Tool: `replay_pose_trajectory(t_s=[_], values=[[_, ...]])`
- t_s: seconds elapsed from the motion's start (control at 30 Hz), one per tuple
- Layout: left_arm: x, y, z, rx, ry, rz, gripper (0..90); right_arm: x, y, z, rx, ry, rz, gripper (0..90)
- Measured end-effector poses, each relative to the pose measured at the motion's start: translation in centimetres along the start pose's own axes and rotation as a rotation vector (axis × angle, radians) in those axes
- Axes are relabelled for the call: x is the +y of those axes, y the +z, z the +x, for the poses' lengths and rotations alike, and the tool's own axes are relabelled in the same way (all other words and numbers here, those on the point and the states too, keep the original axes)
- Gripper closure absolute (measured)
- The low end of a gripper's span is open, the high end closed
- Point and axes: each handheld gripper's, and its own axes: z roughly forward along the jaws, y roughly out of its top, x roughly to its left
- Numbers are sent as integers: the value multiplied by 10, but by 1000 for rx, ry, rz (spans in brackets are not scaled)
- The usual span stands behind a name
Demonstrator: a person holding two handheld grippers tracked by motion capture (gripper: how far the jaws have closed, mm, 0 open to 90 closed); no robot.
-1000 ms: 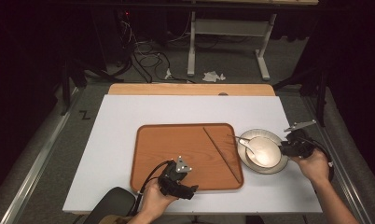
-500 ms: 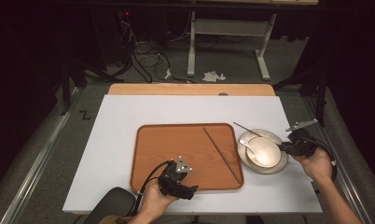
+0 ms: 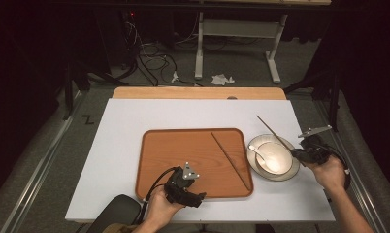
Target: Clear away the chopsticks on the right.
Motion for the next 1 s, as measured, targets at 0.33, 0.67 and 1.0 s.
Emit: replay_pose_trajectory(t_s=[0.33, 0.67, 1.0], values=[[0, 0, 0, -2, 3, 3, 239, 3, -20, 5, 15, 11, -74, 851], [0, 0, 0, -2, 1, 0, 239, 5, -47, 16, 30, 10, -152, 851], [0, -1, 0, -1, 1, 0, 239, 8, -83, 63, 56, -90, -210, 851]])
